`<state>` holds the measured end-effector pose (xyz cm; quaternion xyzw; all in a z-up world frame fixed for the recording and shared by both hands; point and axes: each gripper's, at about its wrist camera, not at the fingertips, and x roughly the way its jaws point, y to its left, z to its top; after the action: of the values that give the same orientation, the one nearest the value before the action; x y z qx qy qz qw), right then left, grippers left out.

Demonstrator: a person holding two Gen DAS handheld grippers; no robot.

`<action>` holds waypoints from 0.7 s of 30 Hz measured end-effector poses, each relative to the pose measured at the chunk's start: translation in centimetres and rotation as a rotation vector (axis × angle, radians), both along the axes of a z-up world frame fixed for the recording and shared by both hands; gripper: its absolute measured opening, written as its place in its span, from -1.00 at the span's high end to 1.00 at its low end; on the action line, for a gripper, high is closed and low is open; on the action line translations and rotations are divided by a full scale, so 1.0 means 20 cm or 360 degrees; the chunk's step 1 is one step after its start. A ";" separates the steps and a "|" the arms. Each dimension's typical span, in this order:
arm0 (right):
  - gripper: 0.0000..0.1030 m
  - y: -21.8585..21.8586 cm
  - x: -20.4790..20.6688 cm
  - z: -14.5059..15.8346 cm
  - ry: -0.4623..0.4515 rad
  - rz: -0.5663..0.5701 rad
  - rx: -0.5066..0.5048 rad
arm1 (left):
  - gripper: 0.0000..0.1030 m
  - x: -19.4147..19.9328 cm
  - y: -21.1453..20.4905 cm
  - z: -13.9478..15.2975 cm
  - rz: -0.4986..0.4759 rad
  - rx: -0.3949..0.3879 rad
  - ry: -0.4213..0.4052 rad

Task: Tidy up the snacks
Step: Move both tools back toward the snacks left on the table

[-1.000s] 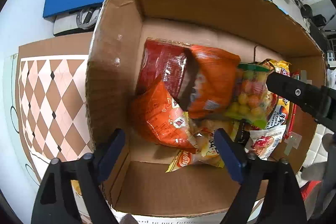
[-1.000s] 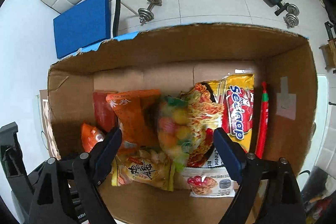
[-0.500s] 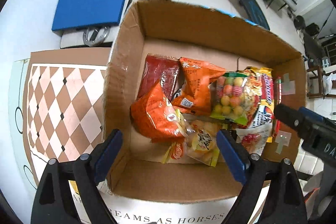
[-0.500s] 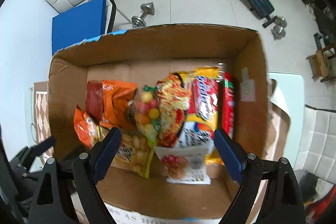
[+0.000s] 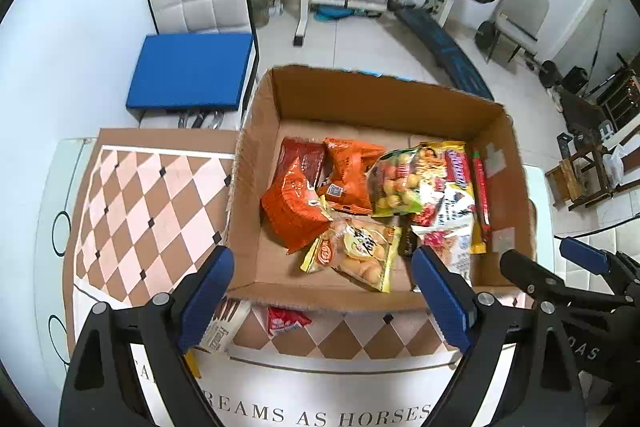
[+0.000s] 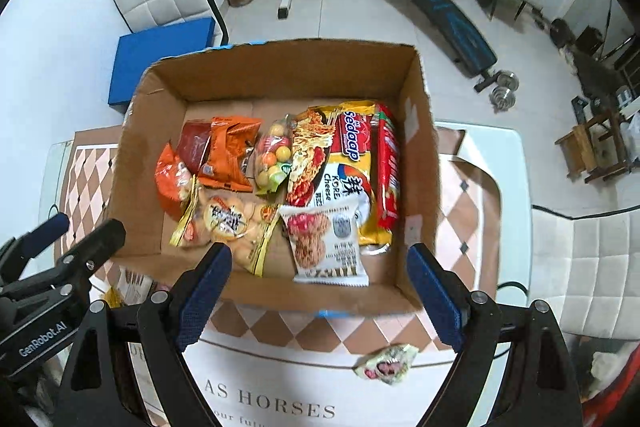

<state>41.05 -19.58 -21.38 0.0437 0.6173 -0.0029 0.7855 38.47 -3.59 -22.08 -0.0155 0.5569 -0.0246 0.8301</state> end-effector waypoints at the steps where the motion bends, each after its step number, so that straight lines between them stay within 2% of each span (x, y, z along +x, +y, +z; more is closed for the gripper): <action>1: -0.77 0.00 -0.03 0.03 -0.0019 -0.0002 -0.0001 | -0.77 -0.02 0.00 0.02 0.0000 -0.0001 -0.0020; 14: -0.77 0.02 -0.38 0.33 -0.0218 -0.0059 0.0027 | -0.77 -0.32 -0.02 0.28 -0.0037 0.0051 -0.0278; 18: -0.78 0.01 -0.45 0.37 -0.0242 -0.0080 0.0069 | -0.77 -0.36 -0.02 0.31 -0.0032 0.0046 -0.0311; 21: -0.88 -0.03 -0.49 0.34 -0.0217 -0.0112 0.0136 | -0.77 -0.39 -0.02 0.27 -0.0020 0.0032 -0.0300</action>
<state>31.19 -20.14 -14.52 0.0989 0.5600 -0.0012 0.8226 30.66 -4.02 -16.71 -0.0013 0.4767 -0.0257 0.8787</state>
